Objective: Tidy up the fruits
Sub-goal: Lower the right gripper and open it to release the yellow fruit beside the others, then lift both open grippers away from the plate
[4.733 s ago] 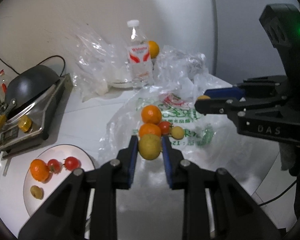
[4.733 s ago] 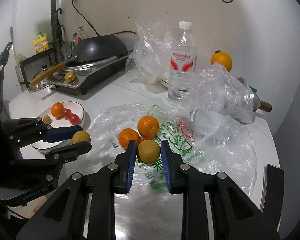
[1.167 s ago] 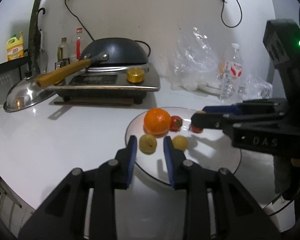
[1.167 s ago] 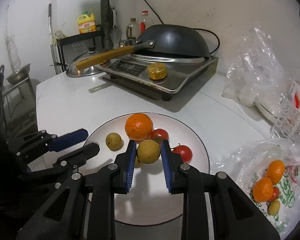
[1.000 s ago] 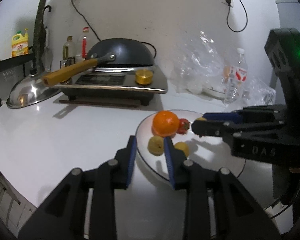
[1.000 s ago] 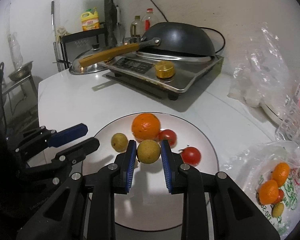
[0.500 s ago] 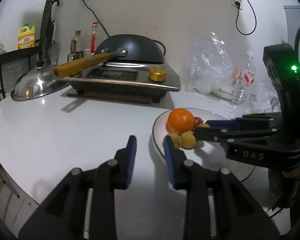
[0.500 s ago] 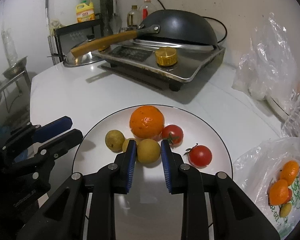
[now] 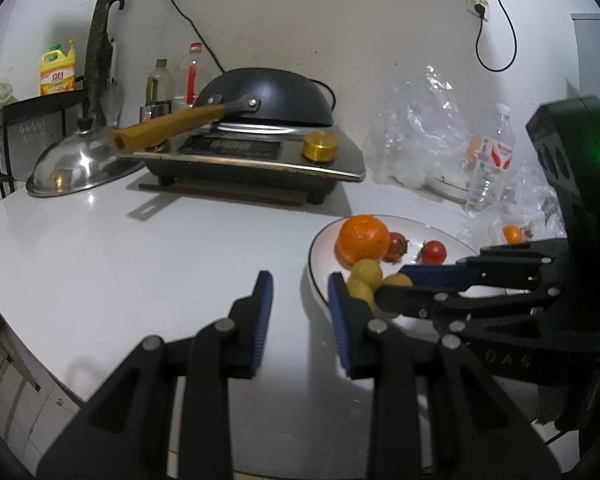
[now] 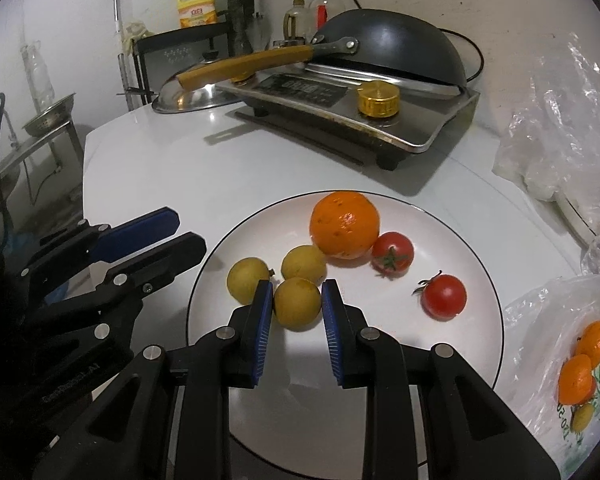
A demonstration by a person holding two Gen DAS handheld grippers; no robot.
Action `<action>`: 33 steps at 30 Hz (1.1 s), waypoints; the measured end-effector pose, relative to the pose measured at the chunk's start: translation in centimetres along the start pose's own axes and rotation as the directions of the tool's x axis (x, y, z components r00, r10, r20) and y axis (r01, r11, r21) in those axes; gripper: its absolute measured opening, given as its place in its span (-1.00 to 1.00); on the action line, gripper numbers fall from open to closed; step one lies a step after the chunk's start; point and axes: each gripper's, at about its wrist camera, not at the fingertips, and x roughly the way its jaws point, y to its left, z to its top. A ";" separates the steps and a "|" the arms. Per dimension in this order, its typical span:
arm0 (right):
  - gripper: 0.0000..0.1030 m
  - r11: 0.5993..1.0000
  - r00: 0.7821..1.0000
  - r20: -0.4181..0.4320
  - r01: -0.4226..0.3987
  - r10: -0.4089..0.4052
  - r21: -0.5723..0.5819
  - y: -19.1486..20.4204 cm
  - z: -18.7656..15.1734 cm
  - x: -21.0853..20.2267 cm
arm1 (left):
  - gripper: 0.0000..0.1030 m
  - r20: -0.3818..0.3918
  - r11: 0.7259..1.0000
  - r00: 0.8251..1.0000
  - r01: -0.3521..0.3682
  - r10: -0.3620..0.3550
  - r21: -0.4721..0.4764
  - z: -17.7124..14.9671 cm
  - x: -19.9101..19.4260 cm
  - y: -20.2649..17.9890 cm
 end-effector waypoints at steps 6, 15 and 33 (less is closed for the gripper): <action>-0.48 1.000 1.000 0.010 -0.008 0.008 0.010 -0.1 -0.2 -0.7 | -0.42 0.008 1.000 1.000 -0.006 0.006 0.008 0.2 -0.6 -0.6; -0.45 1.000 0.998 0.066 0.010 -0.011 0.029 -1.0 -0.6 -3.5 | -0.41 0.016 0.999 1.000 -0.012 0.011 0.030 0.5 -1.6 -2.2; 0.10 0.983 0.968 0.197 0.136 -0.158 0.121 -5.1 -3.1 -10.1 | 0.00 0.047 0.997 0.999 0.021 -0.025 0.079 1.5 -3.7 -7.2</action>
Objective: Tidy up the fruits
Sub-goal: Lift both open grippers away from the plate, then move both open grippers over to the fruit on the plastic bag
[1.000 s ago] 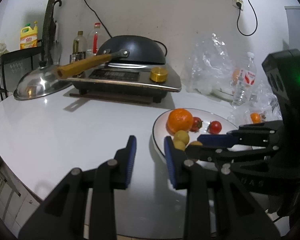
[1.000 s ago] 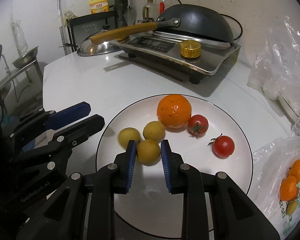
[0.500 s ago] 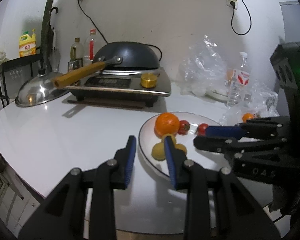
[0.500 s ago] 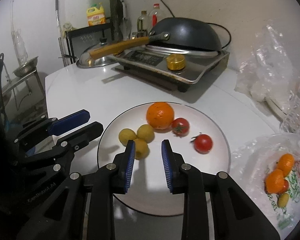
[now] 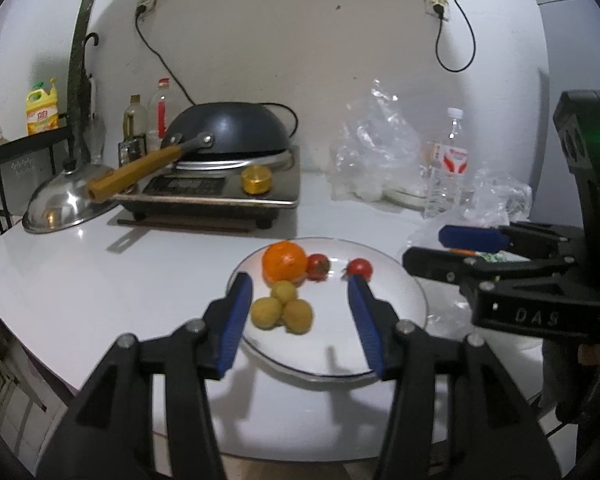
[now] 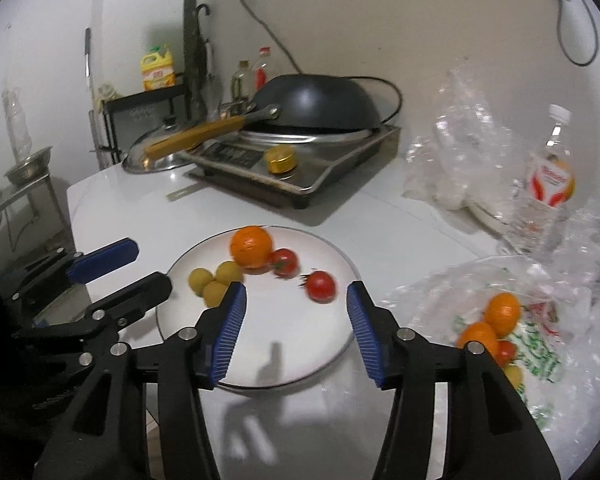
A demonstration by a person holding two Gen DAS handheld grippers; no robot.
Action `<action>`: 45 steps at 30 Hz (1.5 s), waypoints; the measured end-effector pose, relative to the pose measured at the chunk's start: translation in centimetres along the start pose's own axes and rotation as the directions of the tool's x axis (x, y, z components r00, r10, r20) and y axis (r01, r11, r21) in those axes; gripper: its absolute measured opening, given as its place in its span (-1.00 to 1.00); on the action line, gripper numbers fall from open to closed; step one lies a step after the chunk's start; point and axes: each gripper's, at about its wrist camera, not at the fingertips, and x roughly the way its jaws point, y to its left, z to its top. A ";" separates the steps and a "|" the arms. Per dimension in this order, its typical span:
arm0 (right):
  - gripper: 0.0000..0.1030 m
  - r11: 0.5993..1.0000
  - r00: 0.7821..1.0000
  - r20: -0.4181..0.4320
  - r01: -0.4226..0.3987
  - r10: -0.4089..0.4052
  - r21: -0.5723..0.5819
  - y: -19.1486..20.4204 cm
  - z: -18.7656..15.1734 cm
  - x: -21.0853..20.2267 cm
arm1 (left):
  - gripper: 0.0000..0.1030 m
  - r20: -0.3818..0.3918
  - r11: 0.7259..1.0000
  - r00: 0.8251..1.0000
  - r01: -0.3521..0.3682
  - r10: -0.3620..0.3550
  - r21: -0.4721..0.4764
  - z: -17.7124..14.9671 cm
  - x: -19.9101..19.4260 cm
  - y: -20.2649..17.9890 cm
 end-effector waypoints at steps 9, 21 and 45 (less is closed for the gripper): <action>0.18 0.998 0.997 0.049 0.061 -0.062 0.027 -2.6 -0.6 -2.9 | 0.00 0.001 0.999 1.000 0.024 -0.024 0.030 0.6 -0.5 -2.8; 0.18 0.991 0.989 0.093 0.111 -0.118 0.081 -5.8 -1.7 -6.1 | 0.00 -0.005 0.997 0.999 0.042 -0.042 0.069 1.2 -0.3 -6.2; 0.18 0.967 0.979 0.048 0.188 -0.198 0.173 -13.2 -4.5 -7.6 | 0.00 -0.031 0.986 0.995 0.101 -0.098 0.135 2.4 2.5 -12.8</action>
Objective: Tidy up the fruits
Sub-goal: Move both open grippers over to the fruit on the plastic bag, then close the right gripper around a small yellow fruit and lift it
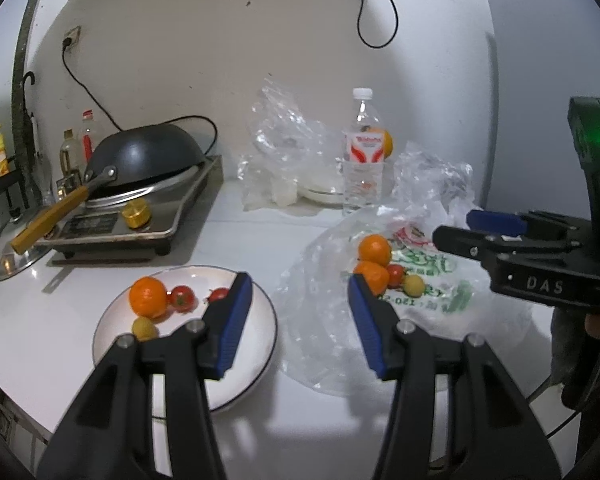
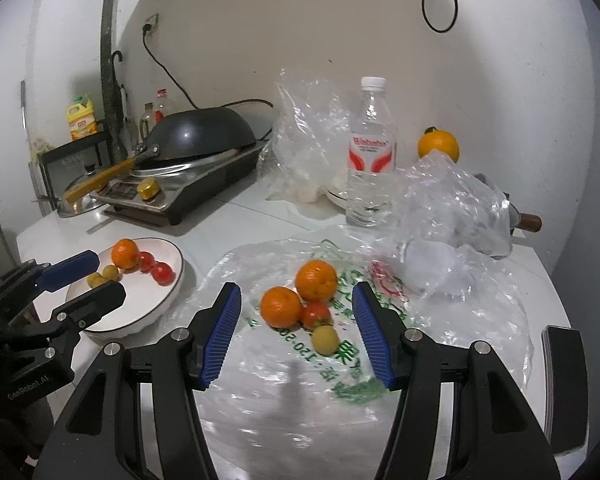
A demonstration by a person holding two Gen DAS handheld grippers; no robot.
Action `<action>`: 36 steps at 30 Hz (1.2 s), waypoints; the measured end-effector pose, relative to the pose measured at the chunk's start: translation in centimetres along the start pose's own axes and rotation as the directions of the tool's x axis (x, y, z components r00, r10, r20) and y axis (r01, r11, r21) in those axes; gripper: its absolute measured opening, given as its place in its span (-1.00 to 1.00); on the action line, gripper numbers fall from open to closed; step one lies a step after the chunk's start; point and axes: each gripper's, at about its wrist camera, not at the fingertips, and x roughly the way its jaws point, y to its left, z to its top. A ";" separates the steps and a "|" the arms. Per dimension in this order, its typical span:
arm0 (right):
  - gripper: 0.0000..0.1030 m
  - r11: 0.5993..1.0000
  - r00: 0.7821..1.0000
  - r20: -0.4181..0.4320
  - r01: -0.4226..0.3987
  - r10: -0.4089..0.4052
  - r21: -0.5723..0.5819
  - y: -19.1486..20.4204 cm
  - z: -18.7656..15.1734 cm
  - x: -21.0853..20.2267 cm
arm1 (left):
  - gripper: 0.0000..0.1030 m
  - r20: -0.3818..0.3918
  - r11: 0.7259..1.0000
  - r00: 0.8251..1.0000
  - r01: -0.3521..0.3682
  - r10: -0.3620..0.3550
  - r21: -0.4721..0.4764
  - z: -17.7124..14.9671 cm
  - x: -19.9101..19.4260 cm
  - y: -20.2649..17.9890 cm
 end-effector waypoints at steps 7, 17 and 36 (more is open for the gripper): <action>0.18 1.000 0.999 -0.042 0.014 -0.014 0.002 -1.1 -0.5 1.3 | 0.00 -0.018 1.000 1.000 0.012 -0.011 0.012 0.2 1.4 -0.9; -0.09 1.000 0.991 -0.136 -0.008 0.006 -0.016 -1.6 -1.0 4.2 | 0.00 -0.047 0.999 0.998 0.043 -0.042 0.027 0.2 3.2 -1.9; -0.34 0.999 0.951 -0.307 -0.035 0.030 -0.011 -2.6 -1.5 8.9 | 0.00 -0.072 0.996 0.995 0.071 -0.067 0.050 0.4 5.8 -3.0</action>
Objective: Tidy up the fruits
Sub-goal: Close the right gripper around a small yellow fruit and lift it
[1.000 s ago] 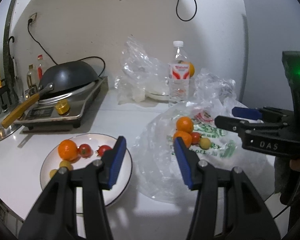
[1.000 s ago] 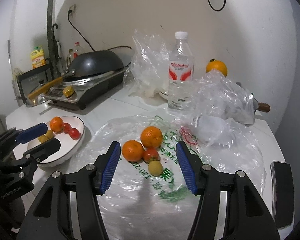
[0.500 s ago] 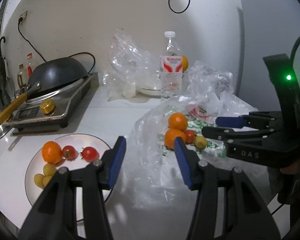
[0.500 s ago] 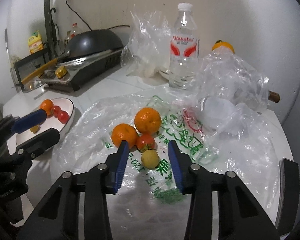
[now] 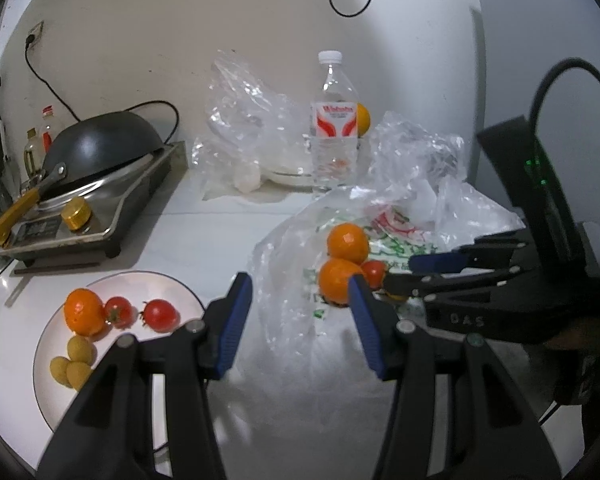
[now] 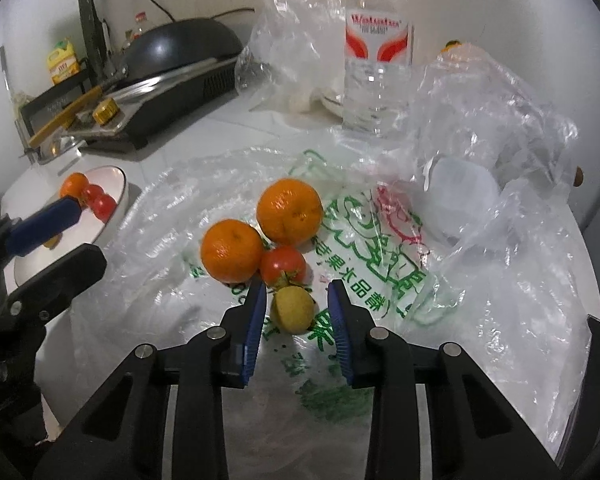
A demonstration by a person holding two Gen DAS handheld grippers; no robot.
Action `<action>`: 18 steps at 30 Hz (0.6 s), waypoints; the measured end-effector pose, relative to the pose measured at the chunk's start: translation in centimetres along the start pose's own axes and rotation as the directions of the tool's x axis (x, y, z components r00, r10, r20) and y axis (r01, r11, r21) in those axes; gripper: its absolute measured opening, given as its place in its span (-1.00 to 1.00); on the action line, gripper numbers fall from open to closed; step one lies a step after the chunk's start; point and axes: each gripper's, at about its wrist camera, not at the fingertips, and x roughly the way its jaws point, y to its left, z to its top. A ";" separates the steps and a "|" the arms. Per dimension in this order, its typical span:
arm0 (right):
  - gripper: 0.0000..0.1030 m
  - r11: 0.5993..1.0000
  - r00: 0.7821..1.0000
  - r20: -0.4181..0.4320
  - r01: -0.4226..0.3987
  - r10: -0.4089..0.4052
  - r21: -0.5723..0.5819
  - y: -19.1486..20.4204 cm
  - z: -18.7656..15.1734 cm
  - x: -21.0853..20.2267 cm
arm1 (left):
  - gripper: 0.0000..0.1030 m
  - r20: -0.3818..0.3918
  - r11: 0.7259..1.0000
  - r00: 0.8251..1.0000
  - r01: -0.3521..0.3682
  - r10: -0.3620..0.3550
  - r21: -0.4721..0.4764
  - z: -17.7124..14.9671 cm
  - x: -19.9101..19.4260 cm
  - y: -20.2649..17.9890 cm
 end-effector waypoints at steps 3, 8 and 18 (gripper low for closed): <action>-0.34 1.000 1.000 -0.023 -0.004 0.004 -0.013 0.0 -0.1 0.4 | 0.00 -0.006 1.000 1.000 0.002 -0.002 0.013 0.1 0.3 -0.4; -0.50 1.000 0.999 -0.031 -0.019 0.018 -0.022 -0.1 -0.3 0.7 | 0.00 -0.014 0.999 1.000 0.001 0.000 0.036 0.4 0.5 -1.1; -0.50 1.000 0.999 0.027 -0.025 0.025 0.009 -2.1 -0.3 -1.3 | 0.00 -0.035 0.995 0.999 -0.013 0.016 0.101 1.4 1.8 -2.8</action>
